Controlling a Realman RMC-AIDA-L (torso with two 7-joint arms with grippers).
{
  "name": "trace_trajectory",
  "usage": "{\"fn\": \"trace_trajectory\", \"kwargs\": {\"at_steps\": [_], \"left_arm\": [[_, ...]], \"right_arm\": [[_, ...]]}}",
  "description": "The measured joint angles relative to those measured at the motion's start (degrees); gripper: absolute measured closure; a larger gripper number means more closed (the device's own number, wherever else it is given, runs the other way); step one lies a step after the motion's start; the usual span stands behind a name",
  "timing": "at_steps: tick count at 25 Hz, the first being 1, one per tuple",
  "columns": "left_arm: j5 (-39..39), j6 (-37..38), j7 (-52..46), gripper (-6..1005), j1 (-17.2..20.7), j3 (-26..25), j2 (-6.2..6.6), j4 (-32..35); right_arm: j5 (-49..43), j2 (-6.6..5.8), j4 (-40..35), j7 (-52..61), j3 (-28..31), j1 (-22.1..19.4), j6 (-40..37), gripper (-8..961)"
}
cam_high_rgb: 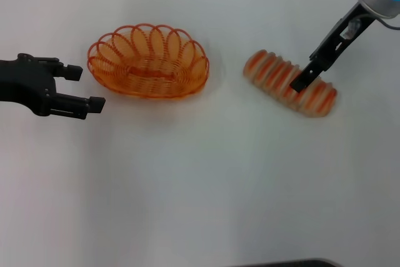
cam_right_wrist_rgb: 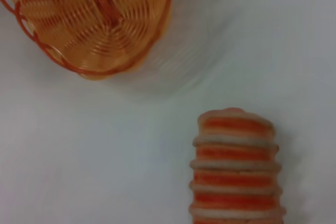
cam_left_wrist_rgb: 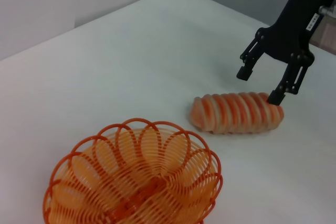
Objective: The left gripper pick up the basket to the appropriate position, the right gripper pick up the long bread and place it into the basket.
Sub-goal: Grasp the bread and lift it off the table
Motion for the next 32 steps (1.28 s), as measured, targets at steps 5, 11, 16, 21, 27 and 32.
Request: {"fn": "trace_trajectory", "kwargs": {"at_steps": [5,11,16,21,27,32], "left_arm": [[0.01,0.14,-0.07,112,-0.03,0.0,0.0,0.25],[0.01,0.26,-0.09,112,0.11,0.0,0.0,0.53],[0.01,0.34,-0.09,111,0.13,0.0,-0.01,0.59],[0.01,0.34,-0.09,111,0.13,0.0,-0.01,0.6],[0.01,0.82,-0.09,112,0.13,0.0,0.01,0.75],[0.01,0.86,-0.09,112,0.16,0.0,0.07,0.77]], "right_arm": [[-0.12,0.71,0.0,1.64,-2.05,0.34,0.87,23],[-2.97,2.09,0.04,2.53,-2.94,0.45,2.57,24],[-5.34,3.6,0.08,2.55,-2.98,0.74,3.34,25],[-6.12,4.11,0.11,2.55,-2.98,0.81,3.74,25],[-6.12,4.27,0.57,2.93,-3.06,0.8,3.8,26],[-6.11,4.41,0.81,3.06,-3.22,0.52,4.38,27]]}}
